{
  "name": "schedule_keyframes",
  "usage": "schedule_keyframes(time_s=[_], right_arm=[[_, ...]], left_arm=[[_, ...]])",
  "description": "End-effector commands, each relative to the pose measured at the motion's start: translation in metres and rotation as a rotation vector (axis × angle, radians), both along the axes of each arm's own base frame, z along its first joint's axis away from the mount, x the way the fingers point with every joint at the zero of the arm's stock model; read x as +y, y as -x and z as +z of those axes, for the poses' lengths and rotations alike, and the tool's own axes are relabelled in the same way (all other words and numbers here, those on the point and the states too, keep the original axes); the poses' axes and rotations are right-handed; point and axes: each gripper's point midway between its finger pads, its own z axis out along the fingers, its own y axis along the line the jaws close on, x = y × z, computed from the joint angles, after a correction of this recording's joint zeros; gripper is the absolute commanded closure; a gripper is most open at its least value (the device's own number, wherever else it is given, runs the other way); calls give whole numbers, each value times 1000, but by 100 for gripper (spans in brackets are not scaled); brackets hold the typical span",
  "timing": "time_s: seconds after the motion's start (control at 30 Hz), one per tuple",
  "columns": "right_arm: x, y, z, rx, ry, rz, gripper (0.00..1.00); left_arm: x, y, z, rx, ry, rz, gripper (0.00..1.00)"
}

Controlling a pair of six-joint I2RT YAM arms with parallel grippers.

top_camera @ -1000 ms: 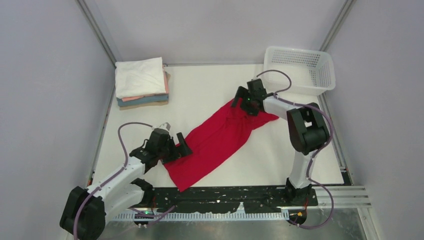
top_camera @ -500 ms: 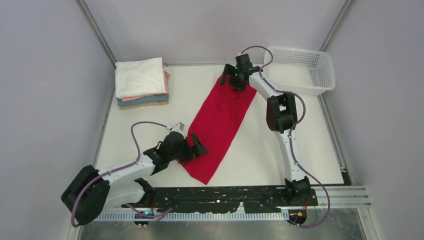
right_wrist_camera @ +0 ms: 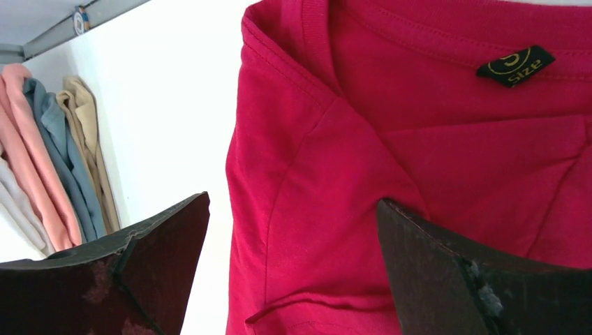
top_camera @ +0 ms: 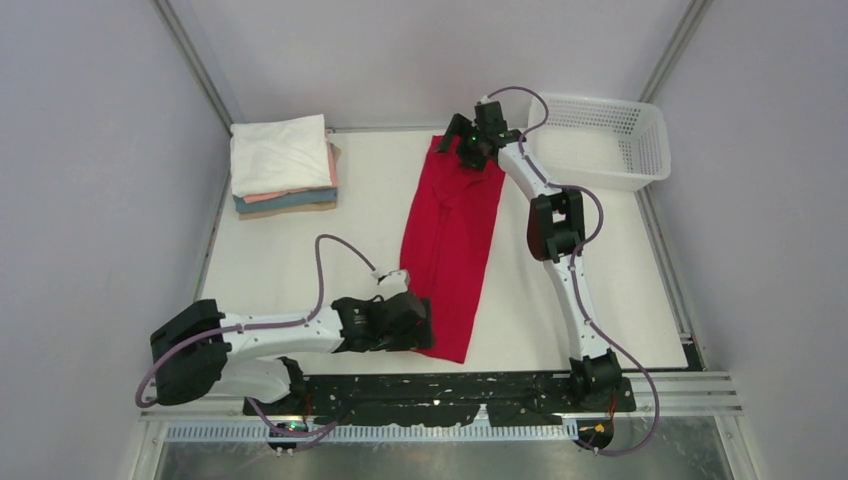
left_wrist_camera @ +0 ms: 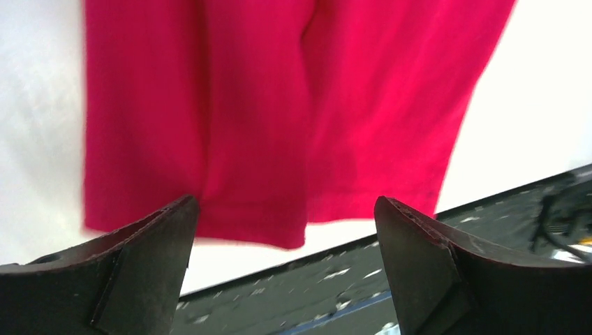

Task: Fold and stack the t-shirts
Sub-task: Rotate the tshirt 80 degree, then grab the bottom of the folded rectangular tshirt with both arms

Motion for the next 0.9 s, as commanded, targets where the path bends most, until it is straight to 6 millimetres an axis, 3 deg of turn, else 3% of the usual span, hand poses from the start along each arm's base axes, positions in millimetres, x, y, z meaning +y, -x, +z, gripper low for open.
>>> schedule_keyframes(time_s=[0.0,0.1,0.2,0.23,0.27,0.3,0.37,0.47,0.5,0.53,0.57,0.6,0.63,0.67,0.7,0.73,0.77,0.87], right_arm=[[0,-17,25,-105,-25,-17,5],[6,-19,69,-195,2,28,5],[2,-14,114,-297,60,61,5],[-1,-6,138,-329,68,68,5],[-2,0,149,-353,93,89,5],[-3,10,169,-375,102,101,5],[-9,32,189,-390,159,128,5],[-30,64,192,-364,281,105,5],[-34,91,183,-336,308,110,5],[-43,95,185,-374,352,59,5],[-51,126,176,-361,377,51,5],[-56,142,208,-447,347,-2,5],[-62,164,164,-359,348,-8,5],[-65,180,181,-403,309,-38,5],[-72,201,141,-317,317,-49,5],[-70,218,147,-331,302,-52,5],[-75,236,119,-270,321,-60,5],[-62,283,96,-232,335,24,5]], left_arm=[[74,22,4,-18,-269,101,0],[84,21,11,-63,-232,112,0],[82,8,34,-169,-197,64,0],[84,5,42,-198,-200,56,0],[89,2,46,-216,-209,65,0],[93,0,46,-222,-212,71,0],[95,-4,40,-185,-191,51,0],[88,-11,26,-123,-92,-9,2],[86,-13,24,-125,-68,-23,4],[84,-16,23,-133,-57,-27,5],[84,-18,22,-139,-57,-35,6],[85,-19,20,-140,-67,-48,7],[85,-18,18,-135,-75,-61,8],[83,-18,15,-132,-76,-76,9],[80,-17,12,-122,-71,-92,10],[77,-17,10,-110,-67,-109,12],[75,-17,7,-101,-69,-122,14],[73,-18,-1,-75,-101,-131,21]])
